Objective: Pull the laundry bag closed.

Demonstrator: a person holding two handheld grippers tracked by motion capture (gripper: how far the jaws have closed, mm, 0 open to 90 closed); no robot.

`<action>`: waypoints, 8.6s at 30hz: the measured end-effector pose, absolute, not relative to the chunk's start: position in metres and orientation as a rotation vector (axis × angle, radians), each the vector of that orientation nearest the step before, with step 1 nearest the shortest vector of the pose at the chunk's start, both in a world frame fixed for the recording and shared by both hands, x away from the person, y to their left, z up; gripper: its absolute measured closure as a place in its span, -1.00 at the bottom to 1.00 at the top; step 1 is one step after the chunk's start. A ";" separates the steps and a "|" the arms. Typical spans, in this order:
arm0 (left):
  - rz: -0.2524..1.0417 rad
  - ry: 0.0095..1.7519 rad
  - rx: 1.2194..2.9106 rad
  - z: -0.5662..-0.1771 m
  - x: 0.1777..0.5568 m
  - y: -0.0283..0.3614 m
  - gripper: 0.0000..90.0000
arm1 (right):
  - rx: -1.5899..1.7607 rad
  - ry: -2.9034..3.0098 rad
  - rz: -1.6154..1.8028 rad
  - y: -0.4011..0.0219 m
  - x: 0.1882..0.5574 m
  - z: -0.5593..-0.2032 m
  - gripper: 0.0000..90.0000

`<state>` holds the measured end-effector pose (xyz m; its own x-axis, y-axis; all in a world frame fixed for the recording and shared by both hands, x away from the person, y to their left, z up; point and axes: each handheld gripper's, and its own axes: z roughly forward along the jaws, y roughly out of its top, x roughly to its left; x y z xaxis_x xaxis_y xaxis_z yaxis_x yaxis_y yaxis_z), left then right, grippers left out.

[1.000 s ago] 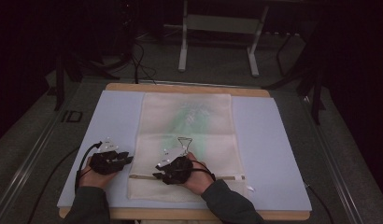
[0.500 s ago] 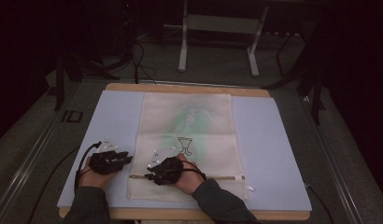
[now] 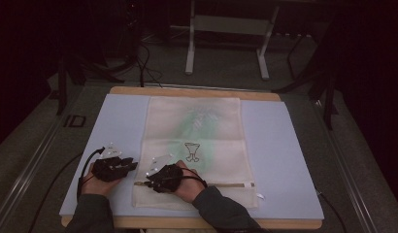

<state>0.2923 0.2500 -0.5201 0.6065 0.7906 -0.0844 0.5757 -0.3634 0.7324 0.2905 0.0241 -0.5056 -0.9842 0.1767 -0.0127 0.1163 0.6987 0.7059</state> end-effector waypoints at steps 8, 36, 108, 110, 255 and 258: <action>0.367 1.076 2.076 -0.519 0.292 0.252 0.51 | 0.240 2.833 1.159 0.039 0.291 -0.513 0.70; 0.220 0.974 2.094 -0.520 0.289 0.247 0.98 | 0.259 2.832 1.116 0.059 0.290 -0.527 0.81; 0.196 0.971 2.294 -0.525 0.287 0.227 0.99 | 0.271 2.854 1.060 0.038 0.288 -0.526 0.83; 0.196 0.971 2.294 -0.525 0.287 0.227 0.99 | 0.267 2.855 1.055 0.037 0.288 -0.525 0.83; 0.183 0.976 2.273 -0.526 0.287 0.230 0.99 | 0.299 2.856 0.917 -0.065 0.281 -0.510 0.83; 0.184 0.976 2.273 -0.526 0.287 0.229 0.99 | 0.290 2.854 0.915 -0.066 0.280 -0.508 0.83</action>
